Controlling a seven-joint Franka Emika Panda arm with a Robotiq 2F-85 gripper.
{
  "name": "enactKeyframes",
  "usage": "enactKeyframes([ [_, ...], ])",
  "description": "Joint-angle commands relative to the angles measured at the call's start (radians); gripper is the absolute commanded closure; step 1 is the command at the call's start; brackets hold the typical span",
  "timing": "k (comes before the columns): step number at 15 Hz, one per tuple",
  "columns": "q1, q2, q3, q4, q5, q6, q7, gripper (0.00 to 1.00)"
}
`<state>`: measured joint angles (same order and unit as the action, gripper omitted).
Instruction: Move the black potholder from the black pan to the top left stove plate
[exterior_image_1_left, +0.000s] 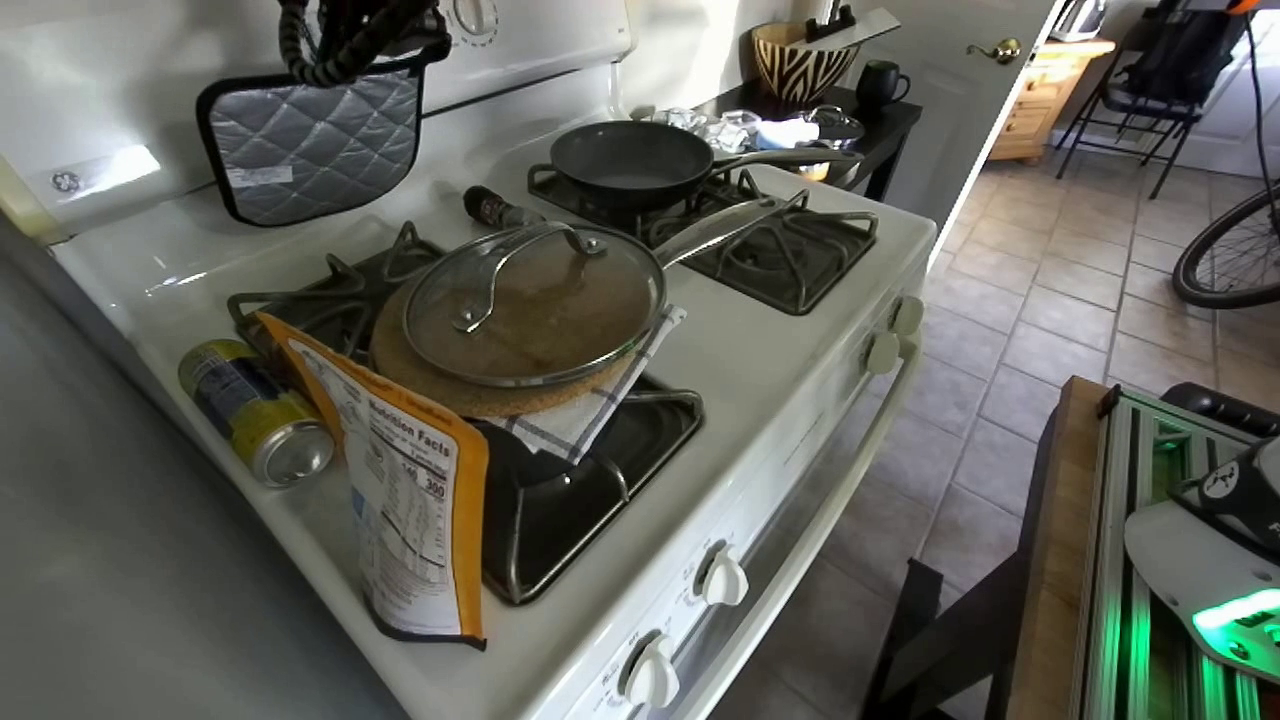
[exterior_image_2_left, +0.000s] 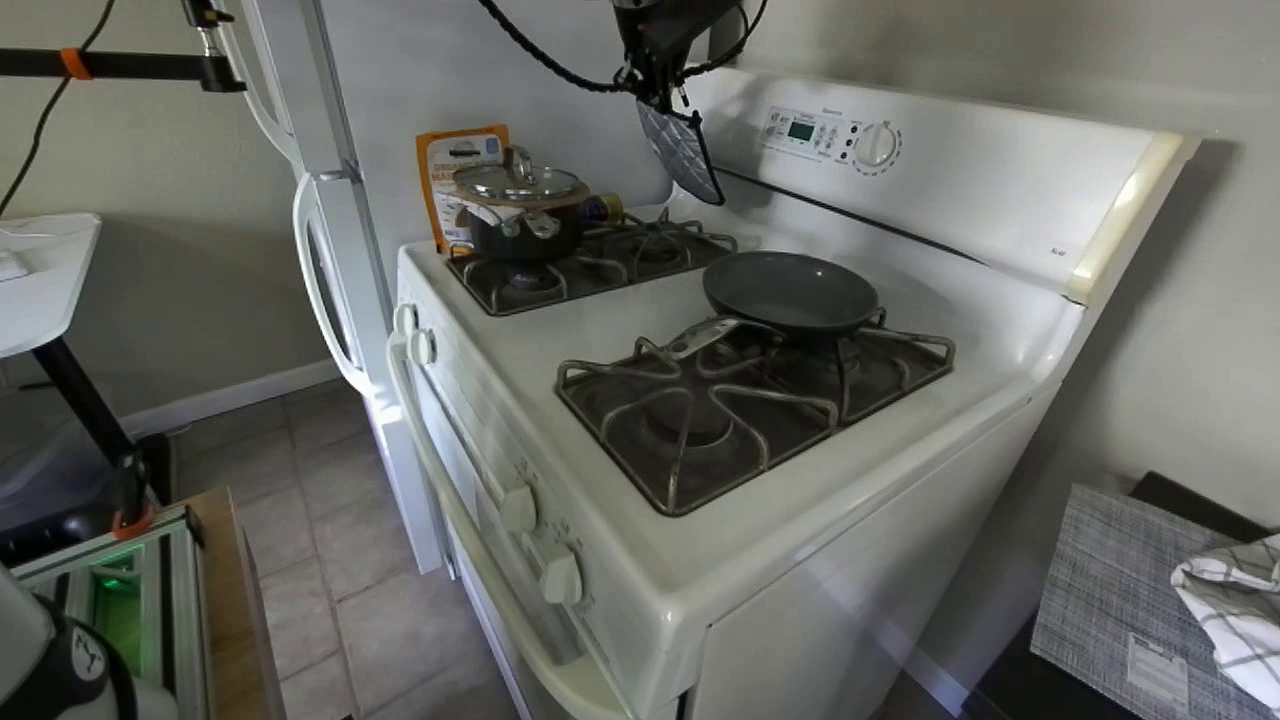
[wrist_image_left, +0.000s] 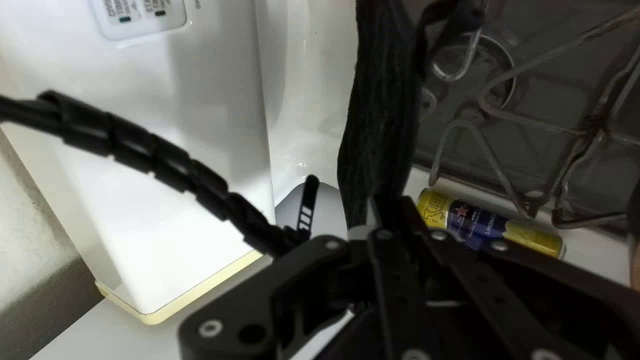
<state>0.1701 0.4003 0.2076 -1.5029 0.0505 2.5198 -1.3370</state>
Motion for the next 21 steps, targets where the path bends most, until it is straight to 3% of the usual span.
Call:
enactKeyframes([
  [1, 0.015, 0.079, 0.01, 0.091, -0.055, -0.037, 0.04, 1.0],
  [10, 0.017, 0.148, 0.017, 0.129, -0.057, -0.07, 0.073, 1.0],
  [15, -0.004, 0.162, 0.065, 0.157, 0.008, -0.238, 0.037, 1.0],
  [21, 0.013, 0.174, 0.055, 0.21, 0.002, -0.412, 0.069, 1.0],
])
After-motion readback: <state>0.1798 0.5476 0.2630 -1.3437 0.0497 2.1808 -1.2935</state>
